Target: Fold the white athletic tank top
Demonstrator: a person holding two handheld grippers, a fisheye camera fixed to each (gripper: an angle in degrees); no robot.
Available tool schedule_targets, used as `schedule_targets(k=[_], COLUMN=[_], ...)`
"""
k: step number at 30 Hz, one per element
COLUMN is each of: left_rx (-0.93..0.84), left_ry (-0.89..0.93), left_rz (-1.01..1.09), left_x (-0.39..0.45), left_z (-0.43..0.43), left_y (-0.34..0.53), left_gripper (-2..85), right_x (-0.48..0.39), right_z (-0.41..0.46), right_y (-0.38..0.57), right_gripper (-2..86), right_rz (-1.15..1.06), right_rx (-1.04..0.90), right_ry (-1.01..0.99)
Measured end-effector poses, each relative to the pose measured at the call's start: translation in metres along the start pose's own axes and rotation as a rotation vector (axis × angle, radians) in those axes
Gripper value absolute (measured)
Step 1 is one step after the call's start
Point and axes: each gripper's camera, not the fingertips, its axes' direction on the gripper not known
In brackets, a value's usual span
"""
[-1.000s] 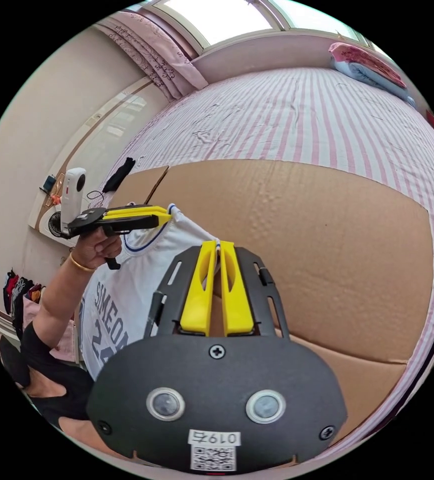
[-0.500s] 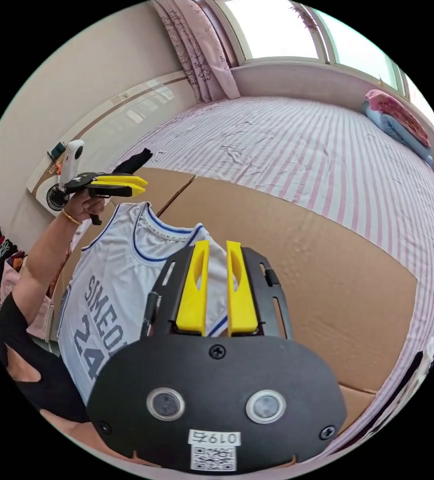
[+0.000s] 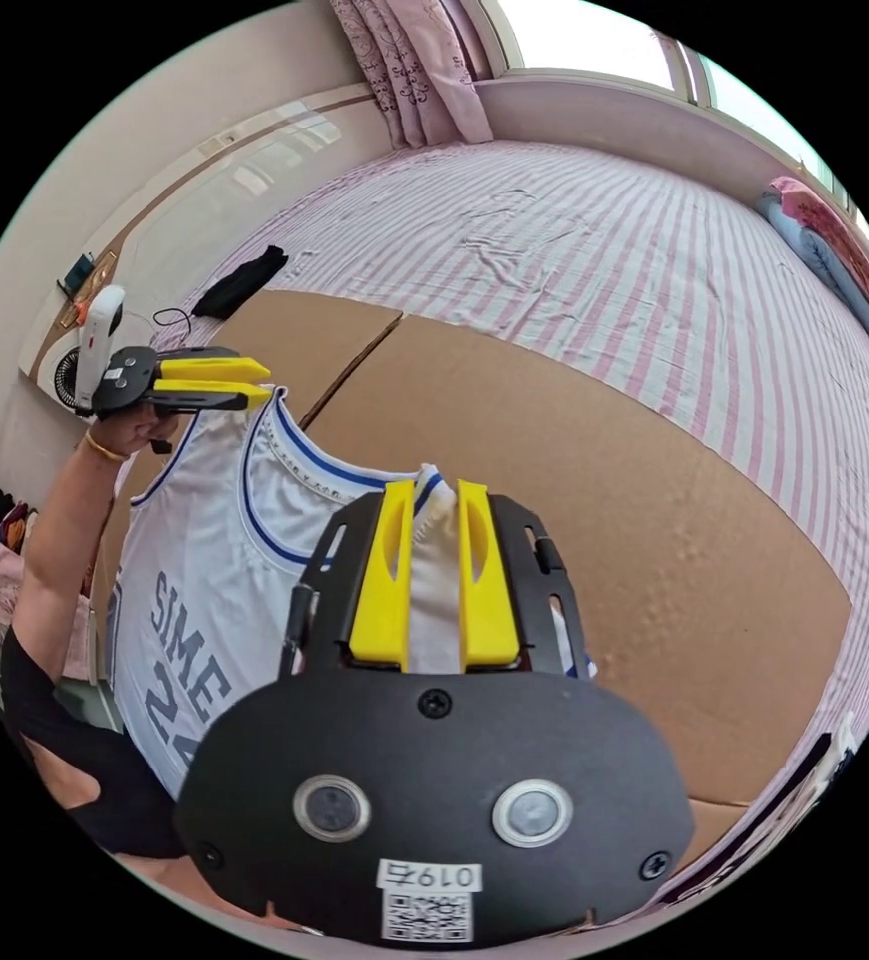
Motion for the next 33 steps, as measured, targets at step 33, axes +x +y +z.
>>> schedule_targets(k=[33], left_rx=[0.17], left_ry=[0.077], left_rz=[-0.173], left_x=[-0.06], left_z=[-0.032], left_y=[0.106], left_gripper=[3.5], right_x=[0.002], right_z=[-0.068], right_y=[0.057], right_gripper=[5.1], right_rz=[-0.014], right_rx=[0.212], right_ry=[0.018])
